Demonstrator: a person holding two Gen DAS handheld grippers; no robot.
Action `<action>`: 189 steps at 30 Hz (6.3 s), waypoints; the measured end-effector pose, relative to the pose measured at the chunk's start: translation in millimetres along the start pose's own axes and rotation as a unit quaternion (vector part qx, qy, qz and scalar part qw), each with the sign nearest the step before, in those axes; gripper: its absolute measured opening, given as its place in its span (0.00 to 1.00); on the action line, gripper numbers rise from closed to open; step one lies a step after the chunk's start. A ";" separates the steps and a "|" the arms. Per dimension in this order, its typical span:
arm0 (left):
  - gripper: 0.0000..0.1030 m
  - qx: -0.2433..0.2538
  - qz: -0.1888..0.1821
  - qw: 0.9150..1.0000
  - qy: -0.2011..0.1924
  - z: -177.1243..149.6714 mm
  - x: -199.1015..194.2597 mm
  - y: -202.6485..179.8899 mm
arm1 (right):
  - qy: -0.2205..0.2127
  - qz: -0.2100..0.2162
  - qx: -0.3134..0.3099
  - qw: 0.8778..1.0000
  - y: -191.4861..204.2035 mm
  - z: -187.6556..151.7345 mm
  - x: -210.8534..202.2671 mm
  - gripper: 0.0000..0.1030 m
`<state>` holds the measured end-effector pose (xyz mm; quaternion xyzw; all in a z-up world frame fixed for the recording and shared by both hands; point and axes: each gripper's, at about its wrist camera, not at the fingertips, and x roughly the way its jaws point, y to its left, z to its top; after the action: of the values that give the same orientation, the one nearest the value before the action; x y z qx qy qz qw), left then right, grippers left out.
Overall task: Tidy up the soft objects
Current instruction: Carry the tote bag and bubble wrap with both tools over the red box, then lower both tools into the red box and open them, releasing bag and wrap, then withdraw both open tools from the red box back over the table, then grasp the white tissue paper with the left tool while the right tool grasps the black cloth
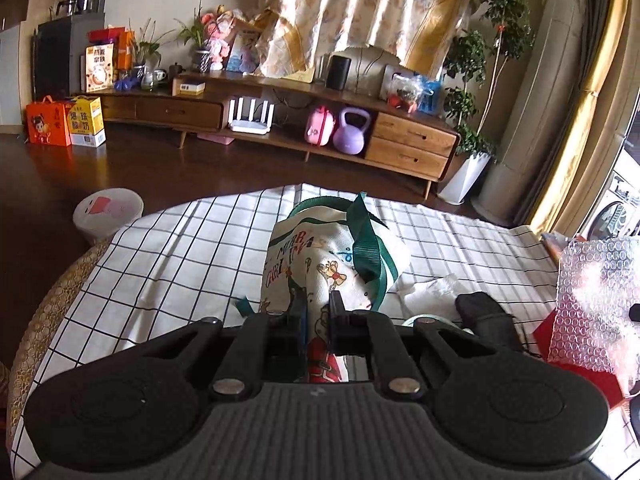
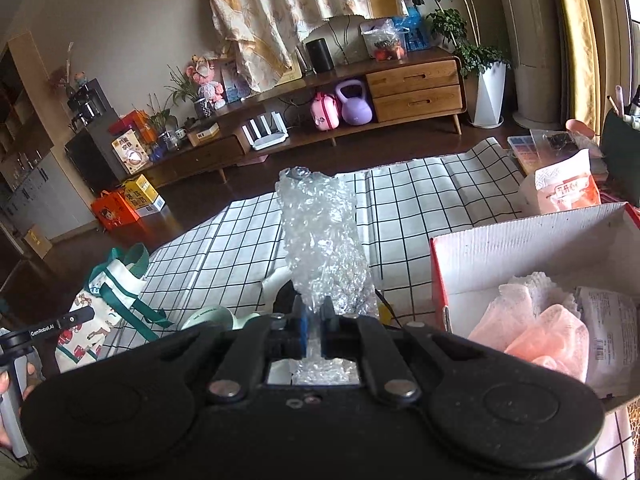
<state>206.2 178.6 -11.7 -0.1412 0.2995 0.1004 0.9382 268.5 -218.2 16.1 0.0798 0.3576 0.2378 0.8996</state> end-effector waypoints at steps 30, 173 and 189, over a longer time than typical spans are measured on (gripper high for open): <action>0.10 0.111 -0.194 0.974 -0.027 5.3 -69.6 -234.7 | -0.099 -0.067 0.055 0.991 -114.8 -10.0 -138.5 0.05; 0.99 0.063 -0.160 0.979 0.111 41.8 87.4 -131.8 | 0.097 0.008 -0.130 0.987 30.5 -28.0 50.3 0.89; 0.99 0.110 -0.122 0.967 0.193 59.6 207.2 -134.1 | 0.130 0.005 -0.188 0.973 35.6 -28.4 141.3 0.78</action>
<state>440.5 93.4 -60.1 -0.0891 0.4650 -0.0772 0.8774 325.1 -119.3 -79.0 -0.1207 0.4202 0.3134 0.8430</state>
